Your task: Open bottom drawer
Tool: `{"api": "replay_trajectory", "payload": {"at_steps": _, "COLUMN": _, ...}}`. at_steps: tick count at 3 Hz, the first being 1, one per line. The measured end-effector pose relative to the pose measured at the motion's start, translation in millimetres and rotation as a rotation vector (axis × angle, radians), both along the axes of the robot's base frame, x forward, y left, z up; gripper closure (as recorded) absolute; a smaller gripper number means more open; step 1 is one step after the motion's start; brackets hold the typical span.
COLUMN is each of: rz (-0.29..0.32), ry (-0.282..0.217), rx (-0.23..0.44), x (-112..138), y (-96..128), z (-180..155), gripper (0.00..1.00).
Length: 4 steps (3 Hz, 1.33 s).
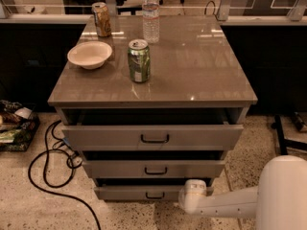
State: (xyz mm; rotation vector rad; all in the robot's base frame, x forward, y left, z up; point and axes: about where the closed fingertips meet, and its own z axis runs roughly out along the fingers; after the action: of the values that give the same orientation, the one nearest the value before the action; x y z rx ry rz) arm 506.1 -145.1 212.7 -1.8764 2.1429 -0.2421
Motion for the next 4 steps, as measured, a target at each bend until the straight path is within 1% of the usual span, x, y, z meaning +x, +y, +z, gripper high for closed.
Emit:
{"api": "replay_trajectory", "payload": {"at_steps": 1, "rz": 0.001, "ry": 0.003, "rx": 0.0, "x": -1, "y": 1, "z": -1, "gripper": 0.96}}
{"api": "replay_trajectory", "payload": {"at_steps": 2, "rz": 0.001, "ry": 0.003, "rx": 0.001, "x": -1, "y": 1, "z": -2, "gripper": 1.0}}
{"api": "replay_trajectory", "payload": {"at_steps": 3, "rz": 0.001, "ry": 0.003, "rx": 0.001, "x": -2, "y": 1, "z": -2, "gripper": 1.0}}
{"api": "replay_trajectory", "payload": {"at_steps": 4, "rz": -0.004, "ry": -0.044, "rx": -0.008, "x": 10, "y": -2, "z": -1, "gripper": 1.0}}
